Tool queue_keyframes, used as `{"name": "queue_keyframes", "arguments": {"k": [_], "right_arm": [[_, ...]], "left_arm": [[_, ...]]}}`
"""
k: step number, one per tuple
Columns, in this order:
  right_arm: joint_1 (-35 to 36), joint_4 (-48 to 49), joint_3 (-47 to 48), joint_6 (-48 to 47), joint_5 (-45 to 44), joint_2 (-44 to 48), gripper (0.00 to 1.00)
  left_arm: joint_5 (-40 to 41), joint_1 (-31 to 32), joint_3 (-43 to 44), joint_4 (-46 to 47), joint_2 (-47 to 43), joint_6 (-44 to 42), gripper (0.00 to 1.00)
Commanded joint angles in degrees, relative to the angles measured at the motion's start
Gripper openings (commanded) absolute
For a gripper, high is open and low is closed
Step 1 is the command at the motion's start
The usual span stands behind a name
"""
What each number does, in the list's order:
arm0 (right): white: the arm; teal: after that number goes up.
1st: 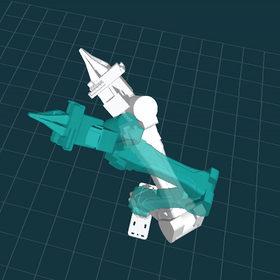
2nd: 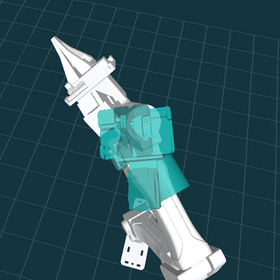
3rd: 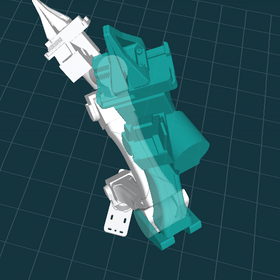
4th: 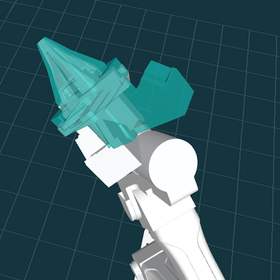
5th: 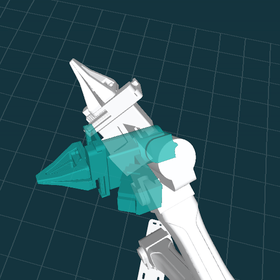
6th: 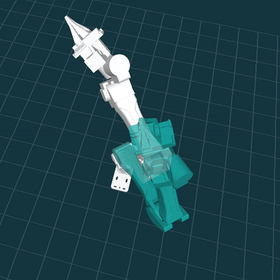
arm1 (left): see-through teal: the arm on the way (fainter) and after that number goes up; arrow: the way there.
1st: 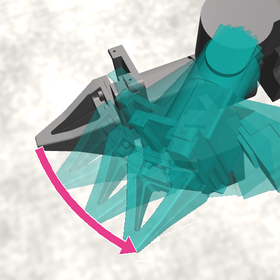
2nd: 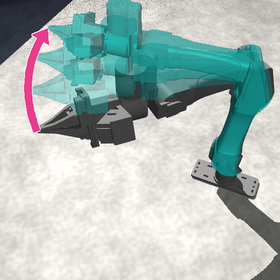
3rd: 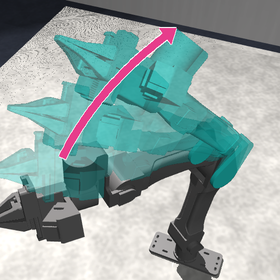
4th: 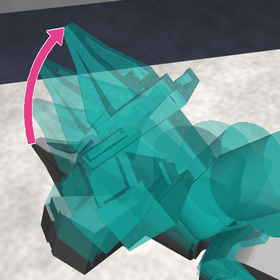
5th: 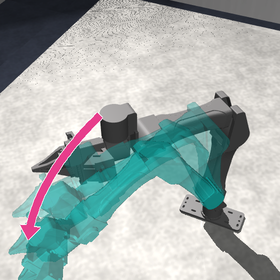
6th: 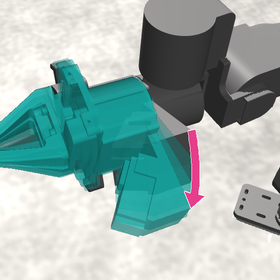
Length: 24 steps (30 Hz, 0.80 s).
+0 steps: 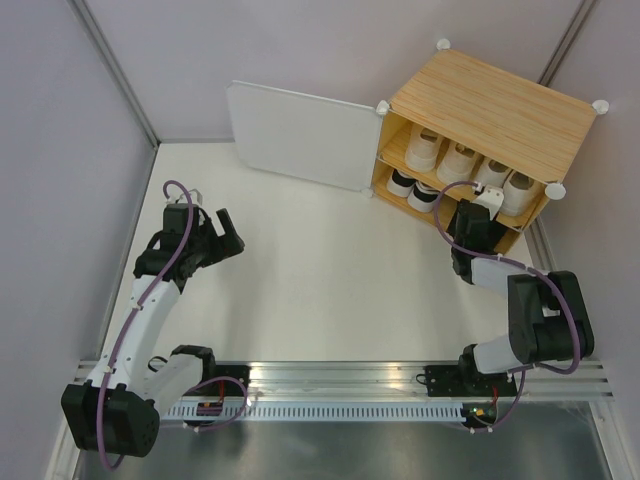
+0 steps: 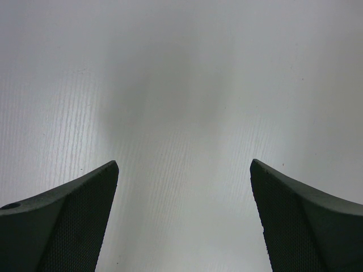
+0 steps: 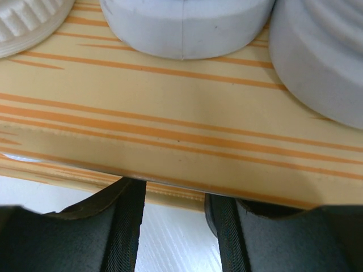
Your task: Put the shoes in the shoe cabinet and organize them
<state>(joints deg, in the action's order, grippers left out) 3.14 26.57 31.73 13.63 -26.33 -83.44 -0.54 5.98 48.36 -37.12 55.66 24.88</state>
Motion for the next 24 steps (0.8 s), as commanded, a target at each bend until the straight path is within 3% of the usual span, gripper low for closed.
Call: {"name": "queue_keyframes", "arguments": {"k": [1, 8, 18, 24], "right_arm": [[-0.32, 5.34, 0.71, -0.88, -3.03, -1.20, 0.54], [-0.24, 7.80, -0.18, -1.76, -1.19, -2.60, 0.54], [-0.32, 8.33, 1.23, -7.47, 12.17, -4.45, 0.55], [0.29, 1.66, 2.55, -4.32, 6.03, -0.24, 0.55]], "left_arm": [[-0.78, 0.09, -0.28, 2.14, -1.08, -2.12, 1.00], [-1.13, 0.09, -0.37, 2.14, -1.17, -2.21, 1.00], [-1.49, 0.09, -0.55, 2.41, -1.25, -2.30, 1.00], [-1.66, 0.09, -0.46, 2.41, -1.25, -2.30, 1.00]]}}
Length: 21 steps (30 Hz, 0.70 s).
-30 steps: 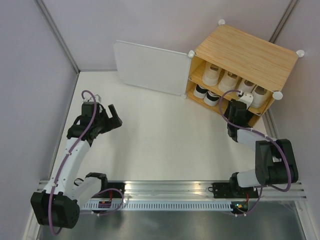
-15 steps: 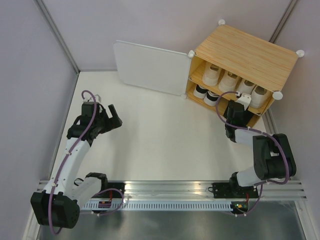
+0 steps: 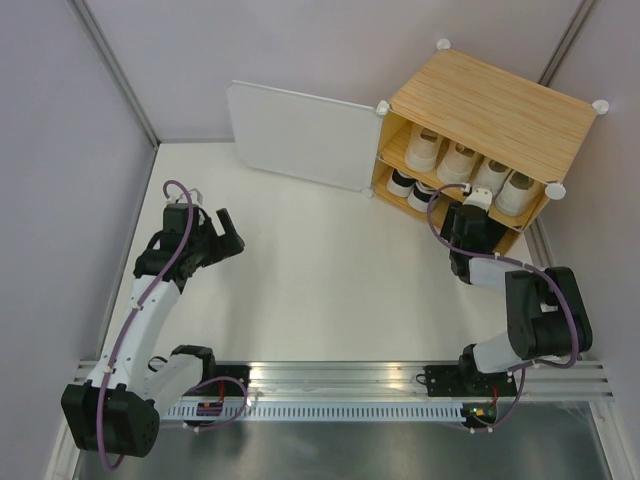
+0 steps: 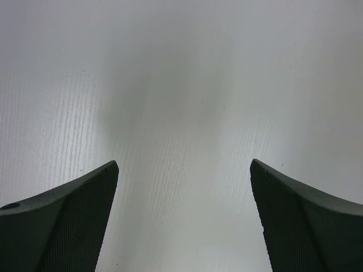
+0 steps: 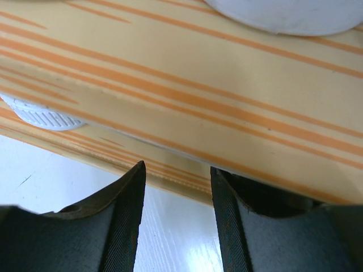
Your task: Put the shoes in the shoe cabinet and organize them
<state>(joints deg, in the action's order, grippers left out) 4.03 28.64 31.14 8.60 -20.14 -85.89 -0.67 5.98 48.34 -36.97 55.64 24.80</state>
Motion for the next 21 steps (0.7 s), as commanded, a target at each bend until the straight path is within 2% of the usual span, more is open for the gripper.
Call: {"name": "queue_keyframes", "arguments": {"k": [1, 8, 16, 21], "right_arm": [[-0.17, -2.69, 3.75, 1.93, -1.38, 3.87, 0.54], [0.36, -26.76, 7.53, 16.34, -4.64, 11.00, 0.52], [0.27, -34.09, 5.78, 25.14, -4.38, 14.08, 0.43], [0.10, -34.44, 5.34, 25.50, -5.78, 12.51, 0.37]], "left_arm": [[-1.53, 0.09, -0.44, 2.25, -1.23, -2.21, 1.00], [-1.71, 0.09, -0.52, 2.34, -1.23, -2.21, 1.00], [-2.06, 0.09, -0.70, 2.43, -1.41, -2.12, 1.00], [-2.32, 0.09, -0.52, 2.52, -1.32, -2.21, 1.00]]}}
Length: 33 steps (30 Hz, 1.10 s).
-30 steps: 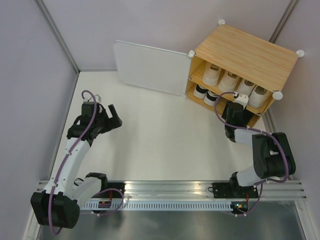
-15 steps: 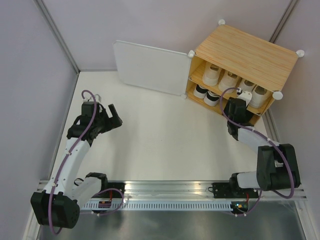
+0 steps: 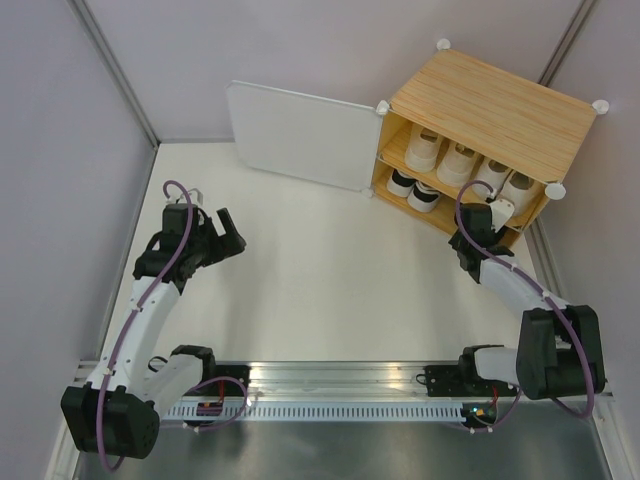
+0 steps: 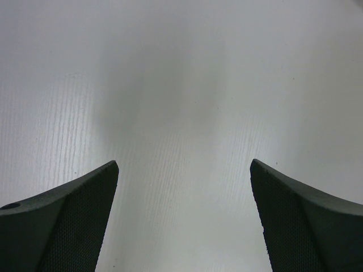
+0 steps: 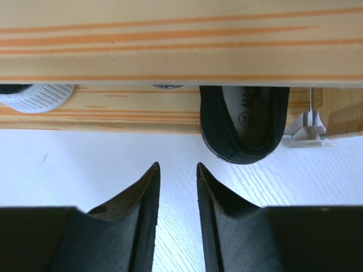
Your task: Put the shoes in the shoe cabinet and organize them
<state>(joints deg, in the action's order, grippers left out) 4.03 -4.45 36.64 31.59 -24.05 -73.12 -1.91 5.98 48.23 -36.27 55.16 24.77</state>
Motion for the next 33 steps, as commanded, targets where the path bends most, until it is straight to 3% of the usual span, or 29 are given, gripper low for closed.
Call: {"name": "queue_keyframes", "arguments": {"k": [1, 12, 26, 33], "right_arm": [[0.10, -1.44, 0.01, 2.59, -2.57, -0.79, 0.35], [-2.89, -1.00, 1.41, 1.81, -18.56, -3.87, 0.25], [-3.59, 13.41, 2.64, -6.37, -13.21, -5.63, 0.25], [-3.51, 2.71, 2.65, 0.47, -11.98, -1.07, 0.25]], "left_arm": [[-1.16, 0.09, -0.50, 1.82, -0.84, -2.10, 1.00], [-0.81, 0.17, -0.42, 1.82, -0.75, -2.19, 1.00], [-0.46, 0.09, -0.50, 1.82, -0.75, -2.27, 1.00], [-0.46, 0.09, -0.50, 1.82, -0.84, -2.27, 1.00]]}}
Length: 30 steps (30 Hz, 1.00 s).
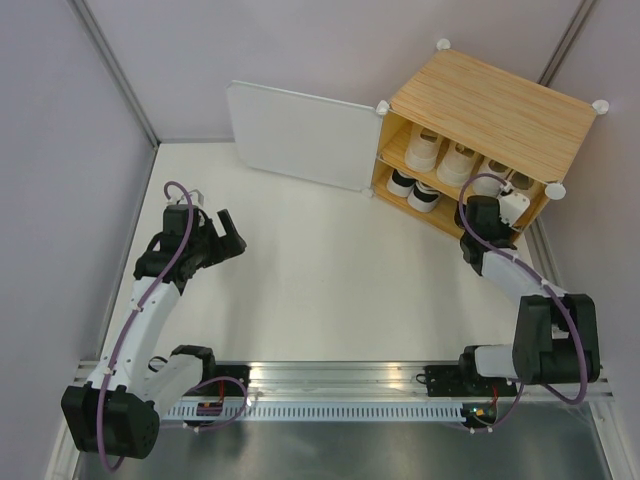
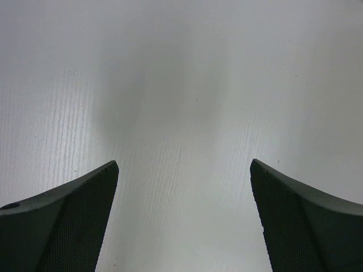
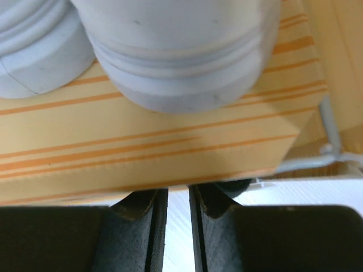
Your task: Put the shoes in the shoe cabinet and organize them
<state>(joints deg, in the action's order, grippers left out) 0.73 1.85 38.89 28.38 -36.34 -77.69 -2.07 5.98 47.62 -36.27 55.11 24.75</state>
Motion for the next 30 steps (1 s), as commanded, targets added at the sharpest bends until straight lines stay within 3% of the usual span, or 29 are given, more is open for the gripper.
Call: {"name": "queue_keyframes", "arguments": {"k": [1, 11, 30], "right_arm": [[-0.29, -5.78, -0.83, 4.31, 0.56, 4.55, 0.26], [-0.29, -13.89, -6.02, 10.37, 0.57, 12.57, 0.27], [-5.83, -0.90, -4.79, 10.03, 2.24, 3.78, 0.24]], "left_arm": [[-0.31, 0.09, 0.11, 1.82, -0.80, -2.25, 1.00], [-0.66, 0.09, 0.02, 1.91, -0.71, -2.17, 1.00], [0.04, 0.09, 0.02, 1.73, -0.53, -2.34, 1.00]]}}
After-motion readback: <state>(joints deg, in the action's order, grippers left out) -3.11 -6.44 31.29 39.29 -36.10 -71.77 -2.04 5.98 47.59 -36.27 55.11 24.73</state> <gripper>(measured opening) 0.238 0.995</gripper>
